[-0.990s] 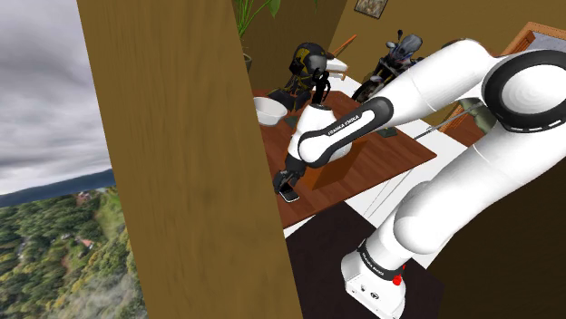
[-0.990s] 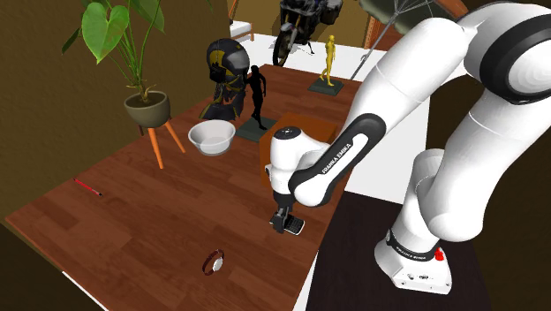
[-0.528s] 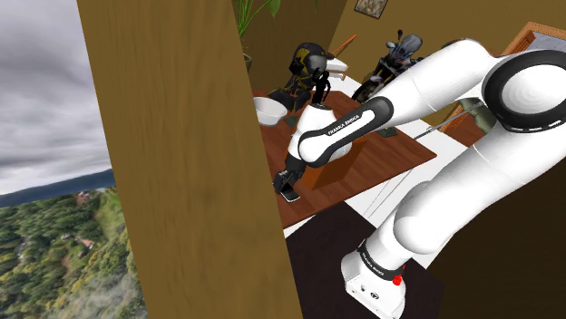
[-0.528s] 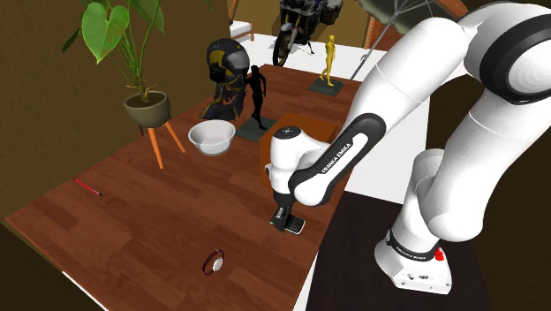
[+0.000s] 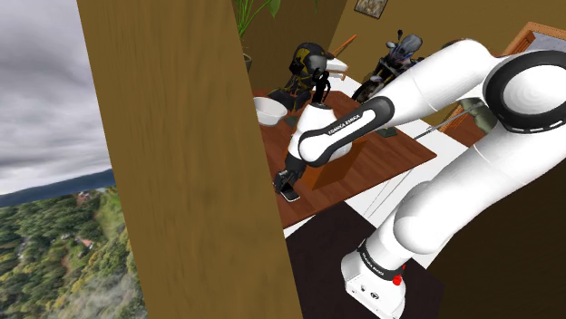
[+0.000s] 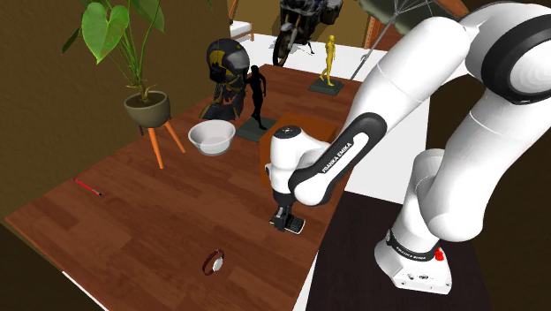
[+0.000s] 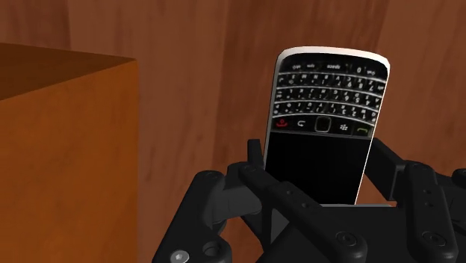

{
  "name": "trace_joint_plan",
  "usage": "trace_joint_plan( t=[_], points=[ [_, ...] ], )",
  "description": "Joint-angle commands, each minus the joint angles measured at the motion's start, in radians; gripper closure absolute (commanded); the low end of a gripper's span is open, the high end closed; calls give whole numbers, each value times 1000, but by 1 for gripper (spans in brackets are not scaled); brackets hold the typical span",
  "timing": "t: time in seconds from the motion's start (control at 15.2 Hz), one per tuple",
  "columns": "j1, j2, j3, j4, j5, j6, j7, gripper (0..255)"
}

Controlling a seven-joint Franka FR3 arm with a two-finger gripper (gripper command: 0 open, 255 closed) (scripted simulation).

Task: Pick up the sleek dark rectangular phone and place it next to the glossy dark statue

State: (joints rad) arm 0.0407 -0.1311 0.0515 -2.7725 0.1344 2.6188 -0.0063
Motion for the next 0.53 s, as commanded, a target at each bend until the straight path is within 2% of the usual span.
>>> trace_joint_plan(
  t=[0.0,0.46],
  points=[
    [0,-25,1,1,-4,-28,4,255],
    [-5,-131,0,21,-17,-153,17,255]
  ],
)
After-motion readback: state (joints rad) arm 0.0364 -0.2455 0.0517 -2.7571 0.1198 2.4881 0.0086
